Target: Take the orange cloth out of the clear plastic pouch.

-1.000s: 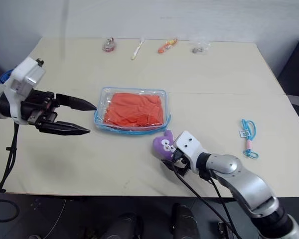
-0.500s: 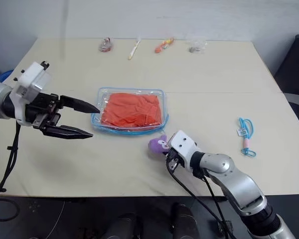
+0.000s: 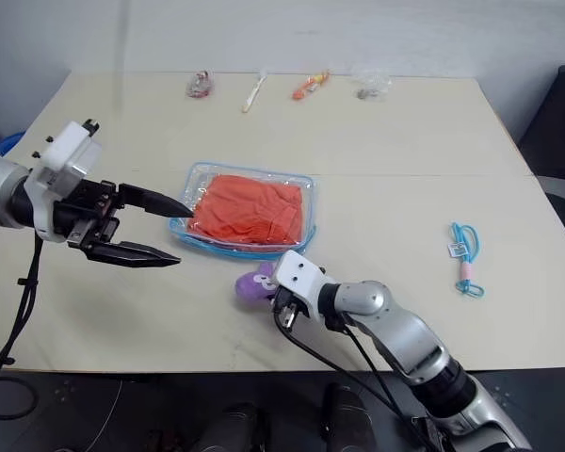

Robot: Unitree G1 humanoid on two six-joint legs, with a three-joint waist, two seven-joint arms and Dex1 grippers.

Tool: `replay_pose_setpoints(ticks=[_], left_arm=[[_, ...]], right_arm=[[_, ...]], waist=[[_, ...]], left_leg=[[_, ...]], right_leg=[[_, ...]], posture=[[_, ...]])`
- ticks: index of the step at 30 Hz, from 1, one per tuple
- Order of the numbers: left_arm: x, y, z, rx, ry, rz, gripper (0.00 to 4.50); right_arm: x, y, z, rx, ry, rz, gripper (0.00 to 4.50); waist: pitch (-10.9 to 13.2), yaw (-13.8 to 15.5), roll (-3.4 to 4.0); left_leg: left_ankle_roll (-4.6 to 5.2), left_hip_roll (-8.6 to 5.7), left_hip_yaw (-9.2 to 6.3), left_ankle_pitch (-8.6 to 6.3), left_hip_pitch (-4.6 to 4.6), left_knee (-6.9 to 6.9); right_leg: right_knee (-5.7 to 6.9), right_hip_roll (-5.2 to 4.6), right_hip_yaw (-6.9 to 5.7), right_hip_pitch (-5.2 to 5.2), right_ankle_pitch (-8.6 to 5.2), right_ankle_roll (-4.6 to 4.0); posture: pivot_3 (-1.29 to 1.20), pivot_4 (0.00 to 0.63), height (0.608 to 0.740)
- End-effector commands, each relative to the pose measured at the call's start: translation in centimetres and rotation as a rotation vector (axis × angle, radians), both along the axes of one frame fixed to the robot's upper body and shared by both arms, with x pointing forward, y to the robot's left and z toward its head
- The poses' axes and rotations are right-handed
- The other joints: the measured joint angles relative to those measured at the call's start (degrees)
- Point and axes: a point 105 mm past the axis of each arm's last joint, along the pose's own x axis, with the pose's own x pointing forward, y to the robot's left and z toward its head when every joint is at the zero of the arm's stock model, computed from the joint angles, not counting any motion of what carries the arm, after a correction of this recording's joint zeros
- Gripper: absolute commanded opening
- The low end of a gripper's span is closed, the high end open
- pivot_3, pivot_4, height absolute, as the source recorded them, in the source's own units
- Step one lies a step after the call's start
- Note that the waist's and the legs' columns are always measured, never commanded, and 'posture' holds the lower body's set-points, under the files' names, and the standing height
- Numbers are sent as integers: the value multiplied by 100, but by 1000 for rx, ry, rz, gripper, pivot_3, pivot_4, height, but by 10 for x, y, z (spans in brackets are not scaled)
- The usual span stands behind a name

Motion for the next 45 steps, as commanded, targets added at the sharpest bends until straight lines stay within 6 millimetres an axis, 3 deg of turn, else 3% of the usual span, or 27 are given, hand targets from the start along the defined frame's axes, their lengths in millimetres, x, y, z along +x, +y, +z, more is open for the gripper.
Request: replay_pose_setpoints(ticks=[1,3,13,18,26,30,35,37,41,45], left_arm=[[-5,-1,10,-8,-43,-16,3775],[-6,-1,10,-6,-42,-15,3775],[-6,-3,-1,6,-33,-33,3775],[-3,-7,-7,12,-34,-57,3775],[0,-11,-14,22,-47,-93,3775],[2,-11,-11,14,-56,-92,3775],[2,-9,-10,17,-59,-86,3775],[2,-9,-10,19,-58,-85,3775],[2,-8,-9,17,-54,-83,3775],[2,-10,-13,14,-44,-90,3775]], right_arm=[[8,4,-10,-28,-8,-28,50],[11,3,-11,-34,-10,-45,50],[-11,-6,1,25,98,-1,3356],[-34,-16,25,103,212,55,3356],[-44,-32,59,223,328,56,3356],[-30,-25,40,137,278,-12,3356],[-21,-3,23,161,307,-36,4476],[-25,3,21,169,326,-21,4476],[-33,0,25,185,358,-3,4476],[-35,-21,44,170,310,-6,4476]], waist=[[0,-19,0],[0,-43,0],[0,-24,0],[0,29,0],[0,27,0],[0,13,0],[0,5,0],[0,11,0],[0,21,0],[0,20,1]], left_leg=[[-2,1,0,1,1,0],[-4,1,0,2,1,0],[-5,1,-11,2,0,0],[-4,-2,-11,2,-2,3],[-4,-2,-6,2,-2,1],[-4,-2,-4,2,0,-3],[-4,-4,1,2,0,-5],[-4,-4,1,2,0,-5],[-4,-4,-1,2,-2,-4],[-4,-3,-2,2,-2,-4]], right_leg=[[2,0,0,0,0,-1],[2,1,0,0,-1,-1],[2,-2,-1,0,-1,-2],[2,-4,-1,1,-1,-2],[2,-2,-1,0,-1,-2],[2,0,-1,-1,-1,-2],[3,0,2,-3,-1,-2],[3,0,1,-5,-1,-2],[2,-2,1,-4,-1,-2],[2,-1,0,-4,-1,-2]], posture=[[0,150,740],[0,150,740],[0,150,740],[0,150,740],[0,150,740],[0,150,740],[0,150,740],[0,150,740],[0,150,740],[0,150,740]])
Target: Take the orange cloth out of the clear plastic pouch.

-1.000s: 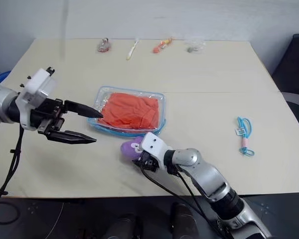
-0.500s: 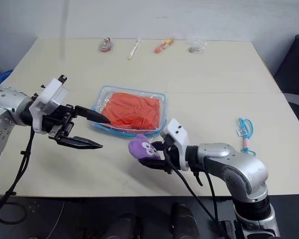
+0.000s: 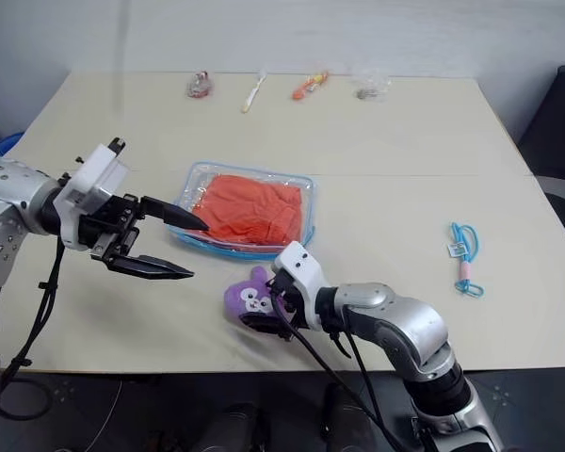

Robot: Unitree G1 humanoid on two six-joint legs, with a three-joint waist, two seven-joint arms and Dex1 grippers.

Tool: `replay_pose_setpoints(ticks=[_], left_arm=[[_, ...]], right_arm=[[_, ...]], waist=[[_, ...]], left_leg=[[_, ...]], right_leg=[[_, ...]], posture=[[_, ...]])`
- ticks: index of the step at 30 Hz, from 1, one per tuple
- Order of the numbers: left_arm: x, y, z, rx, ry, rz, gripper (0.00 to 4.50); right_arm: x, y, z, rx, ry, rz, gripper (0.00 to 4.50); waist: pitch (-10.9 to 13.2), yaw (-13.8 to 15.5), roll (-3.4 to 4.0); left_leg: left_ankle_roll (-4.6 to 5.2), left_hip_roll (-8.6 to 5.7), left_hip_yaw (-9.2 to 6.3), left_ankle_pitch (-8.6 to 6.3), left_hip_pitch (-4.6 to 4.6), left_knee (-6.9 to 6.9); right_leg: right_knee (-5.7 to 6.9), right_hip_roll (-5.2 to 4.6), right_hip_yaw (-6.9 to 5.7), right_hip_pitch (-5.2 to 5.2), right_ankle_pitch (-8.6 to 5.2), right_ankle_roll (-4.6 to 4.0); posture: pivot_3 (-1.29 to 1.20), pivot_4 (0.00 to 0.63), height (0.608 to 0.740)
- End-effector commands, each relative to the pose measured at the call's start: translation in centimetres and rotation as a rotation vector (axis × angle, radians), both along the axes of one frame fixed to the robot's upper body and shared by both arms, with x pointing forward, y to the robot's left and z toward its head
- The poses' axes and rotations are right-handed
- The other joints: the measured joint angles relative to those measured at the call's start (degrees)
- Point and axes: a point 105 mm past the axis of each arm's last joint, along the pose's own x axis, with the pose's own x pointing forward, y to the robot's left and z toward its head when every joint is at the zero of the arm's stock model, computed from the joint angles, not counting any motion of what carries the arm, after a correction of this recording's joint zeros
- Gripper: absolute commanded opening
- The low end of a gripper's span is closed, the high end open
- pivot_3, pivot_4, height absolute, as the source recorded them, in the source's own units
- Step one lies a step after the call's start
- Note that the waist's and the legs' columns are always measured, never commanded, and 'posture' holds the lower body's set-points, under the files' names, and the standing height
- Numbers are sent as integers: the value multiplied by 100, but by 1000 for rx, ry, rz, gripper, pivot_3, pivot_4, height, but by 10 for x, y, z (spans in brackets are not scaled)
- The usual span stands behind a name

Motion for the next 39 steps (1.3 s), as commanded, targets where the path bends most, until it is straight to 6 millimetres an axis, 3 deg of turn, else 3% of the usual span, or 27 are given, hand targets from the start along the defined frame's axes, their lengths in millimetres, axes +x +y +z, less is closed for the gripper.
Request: replay_pose_setpoints(ticks=[1,5,8,11,14,20,24,28,38,39], left_arm=[[-2,0,2,0,-26,-8,3775],[-4,-6,-10,21,-31,-38,3775],[-9,-12,-25,78,-74,-92,3775],[-14,-17,-39,118,-111,-130,3775],[-16,-19,-41,114,-113,-135,3775],[-16,-19,-37,99,-118,-121,3775],[-18,-16,-39,105,-113,-109,3775],[-18,-14,-50,131,-122,-103,3775],[-9,-7,-65,180,-175,-106,3775],[-8,-8,-66,179,-182,-112,3775]], right_arm=[[-5,-18,32,24,-78,16,4476],[5,-41,66,-11,-191,-8,4476],[34,-59,76,-200,-459,-61,4476],[62,-65,66,-385,-706,-21,4476],[76,-56,49,-451,-834,56,4476],[93,-45,31,-474,-948,107,4476],[105,-36,37,-432,-992,72,4476],[108,-35,31,-435,-1000,90,3536],[113,-41,29,-473,-1021,95,58],[113,-43,29,-480,-1021,98,24]], waist=[[0,8,0],[1,1,2],[1,2,2],[0,1,-3],[0,-16,-2],[0,-30,-1],[0,-57,-1],[1,-71,0],[1,-117,0],[1,-118,0]], left_leg=[[0,0,-1,0,-1,1],[0,2,0,0,0,0],[0,0,2,0,0,0],[1,-4,11,-1,3,-8],[1,-1,15,-1,3,-10],[1,4,9,0,-3,-5],[1,9,-2,0,-3,-4],[1,9,-22,0,-3,-4],[0,9,-26,0,-5,-4],[0,9,-26,0,-6,-4]], right_leg=[[-1,-1,0,0,0,0],[1,0,1,0,0,0],[-2,-2,3,0,0,0],[-7,-2,10,0,0,0],[-5,-1,11,-4,0,1],[-4,-4,5,-6,0,1],[-4,-2,3,-6,0,0],[-4,-3,3,-5,0,0],[-4,-2,0,-5,0,-1],[-4,-2,-1,-5,0,-1]], posture=[[0,150,740],[0,150,740],[0,150,740],[0,150,740],[0,150,740],[0,150,740],[0,150,740],[0,150,740],[0,150,740],[0,150,740]])
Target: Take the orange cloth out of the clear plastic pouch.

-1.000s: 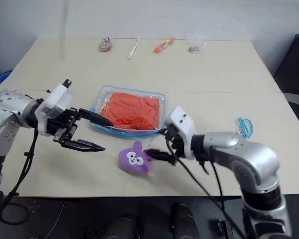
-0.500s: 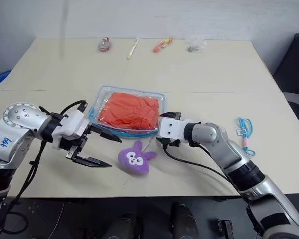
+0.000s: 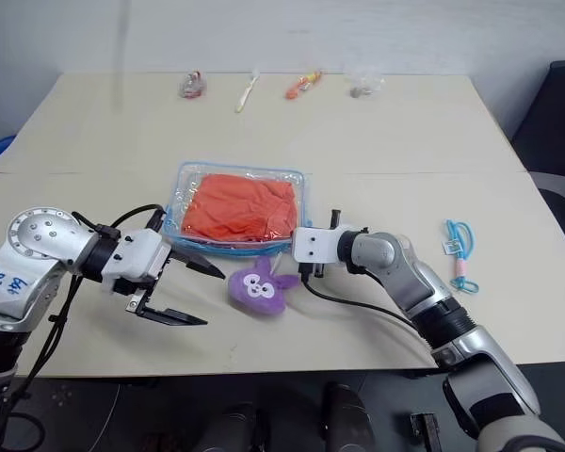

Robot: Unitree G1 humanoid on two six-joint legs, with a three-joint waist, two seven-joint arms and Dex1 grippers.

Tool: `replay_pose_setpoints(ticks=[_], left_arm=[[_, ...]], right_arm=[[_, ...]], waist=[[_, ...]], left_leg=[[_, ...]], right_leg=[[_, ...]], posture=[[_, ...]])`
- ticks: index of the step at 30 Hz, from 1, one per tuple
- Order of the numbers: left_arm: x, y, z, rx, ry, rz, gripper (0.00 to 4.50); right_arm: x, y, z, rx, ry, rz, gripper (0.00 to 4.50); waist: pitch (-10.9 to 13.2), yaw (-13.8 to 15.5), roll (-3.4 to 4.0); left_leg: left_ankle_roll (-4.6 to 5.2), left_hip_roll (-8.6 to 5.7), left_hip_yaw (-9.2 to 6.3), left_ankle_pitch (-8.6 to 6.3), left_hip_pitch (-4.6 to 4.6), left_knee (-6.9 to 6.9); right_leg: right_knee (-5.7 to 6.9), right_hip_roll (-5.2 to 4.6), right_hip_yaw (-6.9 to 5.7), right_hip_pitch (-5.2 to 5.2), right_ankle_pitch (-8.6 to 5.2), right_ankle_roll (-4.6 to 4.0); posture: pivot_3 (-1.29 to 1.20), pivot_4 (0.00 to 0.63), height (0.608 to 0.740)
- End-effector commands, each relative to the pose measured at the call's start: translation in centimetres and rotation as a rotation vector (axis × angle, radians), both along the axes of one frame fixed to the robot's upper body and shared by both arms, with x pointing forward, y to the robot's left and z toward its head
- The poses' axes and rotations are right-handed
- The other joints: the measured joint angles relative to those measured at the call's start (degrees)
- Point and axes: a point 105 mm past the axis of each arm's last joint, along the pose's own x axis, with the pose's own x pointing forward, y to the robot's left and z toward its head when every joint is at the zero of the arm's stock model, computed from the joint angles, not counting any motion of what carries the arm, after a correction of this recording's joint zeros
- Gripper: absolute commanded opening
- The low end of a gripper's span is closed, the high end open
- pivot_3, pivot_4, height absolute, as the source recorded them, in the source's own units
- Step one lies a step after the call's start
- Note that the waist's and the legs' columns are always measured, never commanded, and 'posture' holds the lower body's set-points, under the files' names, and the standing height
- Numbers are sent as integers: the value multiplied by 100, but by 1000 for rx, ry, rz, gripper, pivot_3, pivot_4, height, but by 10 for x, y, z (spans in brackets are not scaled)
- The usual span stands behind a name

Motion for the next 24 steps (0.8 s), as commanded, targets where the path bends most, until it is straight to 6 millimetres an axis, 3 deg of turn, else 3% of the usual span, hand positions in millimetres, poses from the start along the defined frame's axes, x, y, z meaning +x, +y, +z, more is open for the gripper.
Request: replay_pose_setpoints(ticks=[1,6,14,24], left_arm=[[2,-4,0,4,-39,-26,3775],[8,-14,-9,21,-89,-77,3775],[31,-32,-5,-27,-156,-70,3775],[47,-37,-27,53,-271,-121,3775]], right_arm=[[3,-5,17,19,-51,-9,24],[2,-8,17,15,-35,-10,24],[4,-8,17,15,-36,-22,24],[3,-8,13,4,-10,-23,24]], waist=[[0,0,0],[0,1,0],[0,-10,0],[0,-9,0]], left_leg=[[0,0,0,0,0,0],[0,-1,1,0,0,0],[0,-1,5,0,-1,2],[1,-3,7,0,-2,4]], right_leg=[[0,-1,1,0,0,0],[0,-2,0,0,0,0],[2,0,-3,1,0,0],[3,-3,-7,1,0,0]], posture=[[0,150,740],[0,150,740],[0,150,740],[0,150,740]])
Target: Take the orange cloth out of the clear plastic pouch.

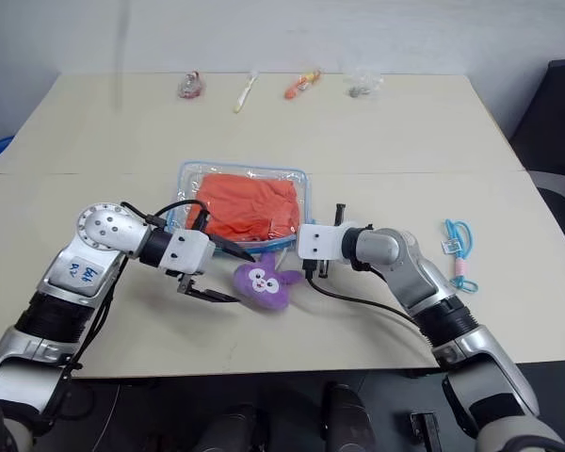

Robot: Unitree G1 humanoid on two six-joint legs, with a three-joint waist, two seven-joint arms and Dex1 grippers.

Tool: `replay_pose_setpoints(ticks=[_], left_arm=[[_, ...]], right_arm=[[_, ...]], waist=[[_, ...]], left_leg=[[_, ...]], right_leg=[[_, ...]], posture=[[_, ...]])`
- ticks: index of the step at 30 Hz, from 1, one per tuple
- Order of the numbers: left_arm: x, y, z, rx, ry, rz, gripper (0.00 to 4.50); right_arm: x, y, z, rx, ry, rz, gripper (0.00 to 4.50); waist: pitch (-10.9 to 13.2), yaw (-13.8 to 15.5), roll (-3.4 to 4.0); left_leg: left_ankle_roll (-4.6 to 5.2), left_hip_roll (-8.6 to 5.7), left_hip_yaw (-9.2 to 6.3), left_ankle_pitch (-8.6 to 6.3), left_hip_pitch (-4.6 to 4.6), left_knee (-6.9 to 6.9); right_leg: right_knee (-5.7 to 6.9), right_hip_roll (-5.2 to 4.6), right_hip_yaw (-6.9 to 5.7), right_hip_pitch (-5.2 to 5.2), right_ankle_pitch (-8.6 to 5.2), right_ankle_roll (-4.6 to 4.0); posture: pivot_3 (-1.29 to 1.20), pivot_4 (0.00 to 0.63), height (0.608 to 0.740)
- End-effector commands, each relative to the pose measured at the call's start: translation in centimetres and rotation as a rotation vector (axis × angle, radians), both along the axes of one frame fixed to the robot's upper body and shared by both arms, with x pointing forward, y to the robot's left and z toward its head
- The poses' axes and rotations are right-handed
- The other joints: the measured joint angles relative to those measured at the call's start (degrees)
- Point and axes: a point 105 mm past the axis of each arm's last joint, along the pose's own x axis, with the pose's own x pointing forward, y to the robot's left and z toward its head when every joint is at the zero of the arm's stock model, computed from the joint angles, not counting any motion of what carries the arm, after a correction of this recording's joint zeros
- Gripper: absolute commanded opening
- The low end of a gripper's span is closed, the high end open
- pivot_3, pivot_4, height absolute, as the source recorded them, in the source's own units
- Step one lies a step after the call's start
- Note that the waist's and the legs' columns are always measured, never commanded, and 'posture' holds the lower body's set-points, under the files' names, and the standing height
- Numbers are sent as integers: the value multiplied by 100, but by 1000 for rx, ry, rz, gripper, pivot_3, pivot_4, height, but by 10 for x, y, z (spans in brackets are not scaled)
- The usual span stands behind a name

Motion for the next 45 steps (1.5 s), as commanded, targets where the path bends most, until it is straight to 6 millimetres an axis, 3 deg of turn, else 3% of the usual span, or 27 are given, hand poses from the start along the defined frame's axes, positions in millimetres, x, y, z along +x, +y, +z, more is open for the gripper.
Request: replay_pose_setpoints(ticks=[1,3,6,13,17,26,33,39,45], left_arm=[[4,-4,-1,24,-75,-30,3775],[7,-6,-5,39,-112,-44,3775],[13,-9,-8,38,-163,-46,3224],[18,-9,-10,16,-179,-29,1044],[19,0,-9,19,-179,-5,15],[27,46,-2,77,-213,170,15],[26,53,4,51,-200,193,15],[14,34,1,1,-162,131,0],[6,27,-1,-25,-112,104,0]], right_arm=[[1,-2,11,21,-32,-7,24],[1,-3,11,20,-31,-9,24],[2,-2,13,21,-33,-13,0],[1,-6,13,16,-38,-19,0],[2,-11,12,7,-38,-30,0],[-5,-23,13,-13,-34,-14,0],[-8,-21,10,20,-2,-9,0],[-11,-16,6,1,1,-6,1651],[-12,-21,11,-7,-6,-15,1651]], waist=[[0,0,0],[0,2,0],[0,4,0],[0,2,0],[0,1,0],[0,6,0],[0,-1,0],[0,4,0],[0,-1,0]], left_leg=[[0,0,0,0,0,0],[0,0,0,0,0,0],[0,-1,0,0,0,2],[0,-1,2,0,0,3],[1,0,0,0,0,3],[1,1,-8,0,0,3],[1,1,-6,0,0,3],[1,1,-6,0,0,3],[1,1,-5,0,0,3]], right_leg=[[1,0,0,0,0,0],[0,-1,0,0,0,0],[2,-1,-1,0,0,0],[3,-2,-2,0,0,0],[4,-2,-2,0,0,0],[3,-2,-2,0,0,0],[3,-1,-2,0,0,0],[3,-2,-2,0,0,0],[3,-2,-1,0,0,0]], posture=[[0,150,740],[0,150,740],[0,150,740],[0,150,740],[0,150,740],[0,150,740],[0,150,740],[0,150,740],[0,150,740]])
